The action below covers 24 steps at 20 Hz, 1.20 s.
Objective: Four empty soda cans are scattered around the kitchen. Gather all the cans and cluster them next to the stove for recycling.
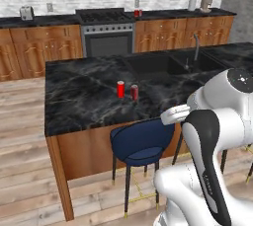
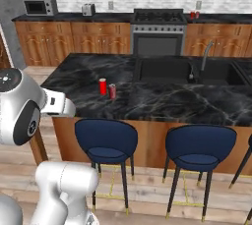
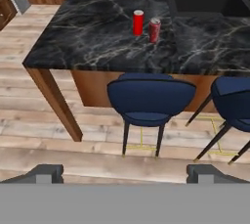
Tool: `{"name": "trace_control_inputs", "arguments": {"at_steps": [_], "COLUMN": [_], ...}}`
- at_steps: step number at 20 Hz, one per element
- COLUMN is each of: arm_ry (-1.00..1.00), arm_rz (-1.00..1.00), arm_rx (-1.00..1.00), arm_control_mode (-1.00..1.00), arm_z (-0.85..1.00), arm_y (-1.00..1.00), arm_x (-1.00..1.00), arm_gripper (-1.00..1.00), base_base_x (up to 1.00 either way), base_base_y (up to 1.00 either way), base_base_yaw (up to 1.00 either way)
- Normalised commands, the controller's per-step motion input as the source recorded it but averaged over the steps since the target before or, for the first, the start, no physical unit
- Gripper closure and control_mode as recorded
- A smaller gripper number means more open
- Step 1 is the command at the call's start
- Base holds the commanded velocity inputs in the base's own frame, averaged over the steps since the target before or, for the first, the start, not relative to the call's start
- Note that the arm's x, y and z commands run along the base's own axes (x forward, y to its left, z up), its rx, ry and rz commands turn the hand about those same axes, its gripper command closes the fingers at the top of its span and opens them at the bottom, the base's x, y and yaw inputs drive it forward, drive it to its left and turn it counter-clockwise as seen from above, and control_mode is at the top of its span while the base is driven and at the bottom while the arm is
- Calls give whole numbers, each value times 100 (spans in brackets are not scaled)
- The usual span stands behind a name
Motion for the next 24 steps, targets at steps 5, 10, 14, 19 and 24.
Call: {"name": "trace_control_inputs", "arguments": {"at_steps": [5, 10, 14, 19, 24], "arm_ry": [0, 0, 0, 0, 0], "arm_rz": [0, 0, 0, 0, 0], "arm_rx": [0, 0, 0, 0, 0], "arm_control_mode": [100, 100, 100, 100, 100], "arm_z": [0, 0, 0, 0, 0], "arm_y": [0, 0, 0, 0, 0], "arm_x": [0, 0, 0, 0, 0], "arm_gripper": [-100, -100, -100, -100, -100], "base_base_x": [43, 50, 48, 47, 39], "base_base_y": [-2, -1, -3, -7, -12], "base_base_yaw": [0, 0, 0, 0, 0]}}
